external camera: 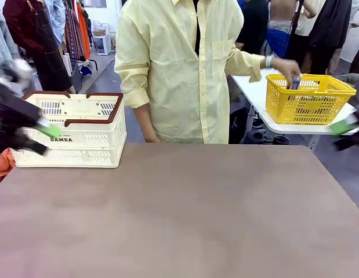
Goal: Place the drinks into the Shopping basket.
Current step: Pick up one drink and place it into the Shopping basket.
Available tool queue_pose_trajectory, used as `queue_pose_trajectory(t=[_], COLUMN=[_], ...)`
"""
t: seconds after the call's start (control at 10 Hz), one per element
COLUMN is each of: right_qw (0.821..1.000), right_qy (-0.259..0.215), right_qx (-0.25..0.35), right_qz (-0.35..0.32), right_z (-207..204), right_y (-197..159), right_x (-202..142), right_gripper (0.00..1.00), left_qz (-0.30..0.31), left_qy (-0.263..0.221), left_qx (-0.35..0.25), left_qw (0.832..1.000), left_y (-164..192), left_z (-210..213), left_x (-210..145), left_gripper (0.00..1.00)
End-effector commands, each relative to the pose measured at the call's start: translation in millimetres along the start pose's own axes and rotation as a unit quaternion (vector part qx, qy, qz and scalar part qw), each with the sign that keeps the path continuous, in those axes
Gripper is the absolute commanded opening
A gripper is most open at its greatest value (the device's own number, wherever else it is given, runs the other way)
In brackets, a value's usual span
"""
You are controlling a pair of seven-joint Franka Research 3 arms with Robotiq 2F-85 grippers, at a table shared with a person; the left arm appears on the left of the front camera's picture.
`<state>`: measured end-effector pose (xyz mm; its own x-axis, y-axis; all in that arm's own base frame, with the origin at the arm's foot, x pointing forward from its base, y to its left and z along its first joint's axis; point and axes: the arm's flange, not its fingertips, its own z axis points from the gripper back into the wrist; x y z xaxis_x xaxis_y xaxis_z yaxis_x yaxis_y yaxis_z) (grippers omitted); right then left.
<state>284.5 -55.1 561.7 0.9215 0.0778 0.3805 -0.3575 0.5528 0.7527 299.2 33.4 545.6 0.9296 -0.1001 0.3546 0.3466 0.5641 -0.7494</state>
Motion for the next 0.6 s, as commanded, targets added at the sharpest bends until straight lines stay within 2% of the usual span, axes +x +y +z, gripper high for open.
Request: queue_pose_trajectory(t=[0.0, 0.2, 0.3, 0.4, 0.5], right_qw=[0.992, 0.971, 0.963, 0.954, 0.954], right_qy=[-0.071, -0.13, -0.148, -0.168, -0.167], right_qx=[0.099, 0.158, 0.179, 0.193, 0.189], right_qz=[-0.043, -0.12, -0.139, -0.154, -0.161], right_z=[52, 93, 104, 111, 108], right_y=[-67, -132, -158, -178, -187], right_x=[-10, -25, -34, -41, -41], right_gripper=[1.0, 1.0, 1.0, 1.0, 1.0], left_qz=[0.042, 0.087, 0.103, 0.115, 0.12], left_qy=[-0.081, -0.172, -0.207, -0.227, -0.223], left_qx=[-0.1, -0.164, -0.186, -0.196, -0.191], left_qw=[0.991, 0.967, 0.955, 0.947, 0.948], left_y=[79, 137, 158, 173, 175], left_z=[74, 122, 136, 139, 137], left_x=[-22, -66, -86, -98, -96], left_gripper=[1.0, 1.0, 1.0, 1.0, 1.0])
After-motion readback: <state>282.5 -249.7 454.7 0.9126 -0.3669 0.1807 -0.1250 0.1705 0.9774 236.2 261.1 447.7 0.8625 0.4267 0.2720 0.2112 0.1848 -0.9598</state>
